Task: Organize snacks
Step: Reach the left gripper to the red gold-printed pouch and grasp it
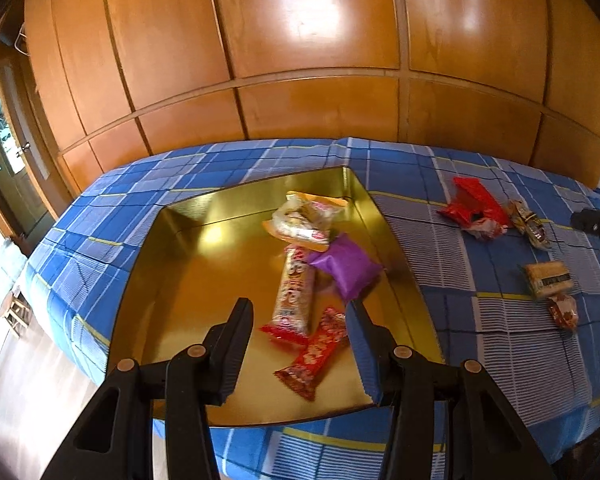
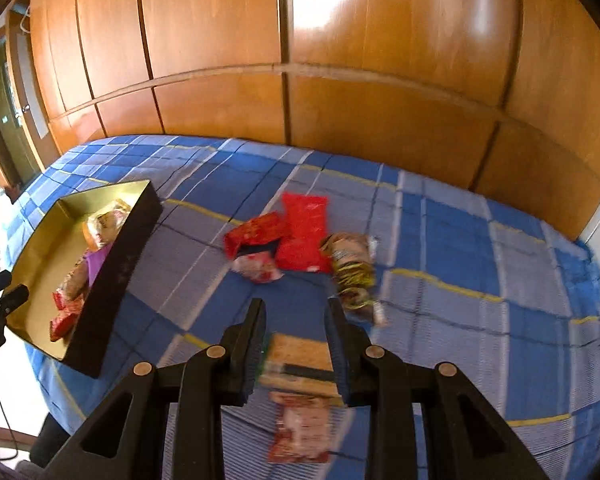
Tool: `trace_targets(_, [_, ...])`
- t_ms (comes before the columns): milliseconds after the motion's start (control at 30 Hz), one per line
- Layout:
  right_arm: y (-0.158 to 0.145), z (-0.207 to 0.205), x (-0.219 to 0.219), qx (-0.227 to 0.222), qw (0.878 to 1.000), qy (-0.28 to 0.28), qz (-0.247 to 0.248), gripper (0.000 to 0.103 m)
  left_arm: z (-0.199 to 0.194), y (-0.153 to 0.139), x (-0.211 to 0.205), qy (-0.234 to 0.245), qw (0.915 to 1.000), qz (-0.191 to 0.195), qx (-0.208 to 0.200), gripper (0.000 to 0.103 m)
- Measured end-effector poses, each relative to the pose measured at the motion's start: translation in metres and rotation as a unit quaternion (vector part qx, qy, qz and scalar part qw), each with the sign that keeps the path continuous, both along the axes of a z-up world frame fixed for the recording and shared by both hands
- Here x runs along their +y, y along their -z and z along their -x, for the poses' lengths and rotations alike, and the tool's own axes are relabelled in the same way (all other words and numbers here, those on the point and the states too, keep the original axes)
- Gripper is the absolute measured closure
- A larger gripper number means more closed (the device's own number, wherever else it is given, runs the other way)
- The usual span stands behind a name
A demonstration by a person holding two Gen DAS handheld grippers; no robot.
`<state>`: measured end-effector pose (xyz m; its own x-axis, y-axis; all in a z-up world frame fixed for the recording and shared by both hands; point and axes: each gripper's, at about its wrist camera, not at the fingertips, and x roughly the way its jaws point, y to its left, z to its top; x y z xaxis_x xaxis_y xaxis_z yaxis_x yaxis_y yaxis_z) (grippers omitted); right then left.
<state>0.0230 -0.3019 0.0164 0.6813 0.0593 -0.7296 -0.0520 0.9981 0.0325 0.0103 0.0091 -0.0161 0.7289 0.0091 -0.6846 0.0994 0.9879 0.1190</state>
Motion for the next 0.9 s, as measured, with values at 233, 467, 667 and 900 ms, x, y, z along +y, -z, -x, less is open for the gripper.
trace_targets(233, [-0.028,0.01,-0.001,-0.034,0.999,0.017,0.031,0.073,-0.009,0.002,-0.017,0.011,0.9998,-0.002,0.014,0.054])
trace_targets(467, [-0.046,0.017,0.006,-0.064,0.995,0.014,0.074,0.072,-0.013,-0.004,-0.04,0.033,0.9993,-0.012,0.01,0.054])
trace_targets(667, [-0.045,0.016,0.005,-0.066,0.994,0.002,0.091,0.071,-0.02,-0.005,-0.061,0.052,0.9984,-0.018,0.014,0.054])
trace_targets(900, [-0.039,0.012,-0.002,-0.059,0.993,-0.004,0.101,0.071,-0.027,-0.004,-0.081,0.068,0.9973,-0.02,0.021,0.054])
